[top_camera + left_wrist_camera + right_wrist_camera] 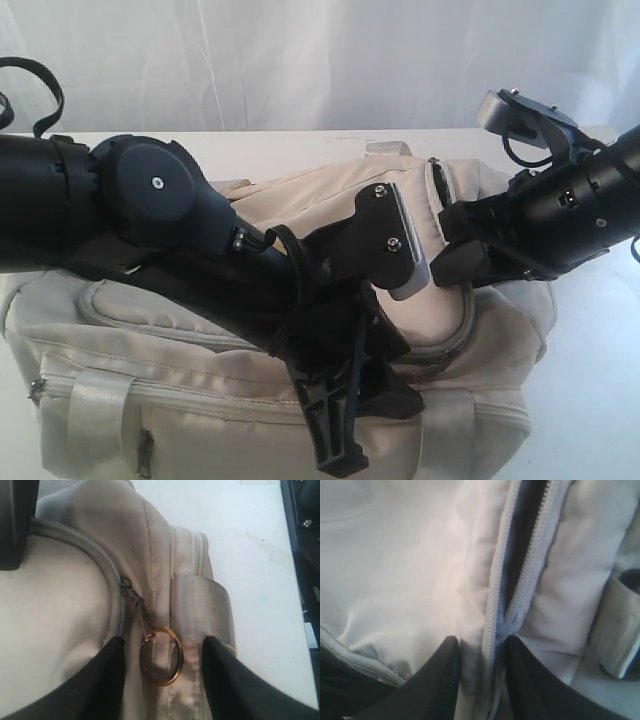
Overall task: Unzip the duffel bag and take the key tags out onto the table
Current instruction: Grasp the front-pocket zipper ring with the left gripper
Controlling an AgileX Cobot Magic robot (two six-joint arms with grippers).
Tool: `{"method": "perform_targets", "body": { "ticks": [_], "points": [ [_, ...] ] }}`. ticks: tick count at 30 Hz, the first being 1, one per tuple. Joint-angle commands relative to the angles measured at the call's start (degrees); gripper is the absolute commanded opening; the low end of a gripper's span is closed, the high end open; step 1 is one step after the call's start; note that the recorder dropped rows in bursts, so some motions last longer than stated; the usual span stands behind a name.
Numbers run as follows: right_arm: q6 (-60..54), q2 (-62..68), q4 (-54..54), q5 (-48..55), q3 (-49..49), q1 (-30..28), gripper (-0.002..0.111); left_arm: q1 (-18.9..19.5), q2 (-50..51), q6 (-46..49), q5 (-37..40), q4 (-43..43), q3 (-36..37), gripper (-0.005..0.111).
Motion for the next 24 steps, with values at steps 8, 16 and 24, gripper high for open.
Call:
{"method": "perform_targets", "body": {
  "ticks": [8,16,24],
  "points": [
    [-0.76,0.05,0.43,-0.04,-0.29,0.03,0.03,-0.35,-0.03,-0.9,-1.52,0.04,0.46,0.039],
    [-0.76,0.05,0.43,-0.04,-0.29,0.03,0.03,-0.35,-0.03,-0.9,-1.55,1.34,0.46,0.039],
    [-0.76,0.05,0.43,-0.04,-0.29,0.03,0.03,-0.35,-0.03,-0.17,-5.38,1.53,0.34,0.039]
  ]
}}
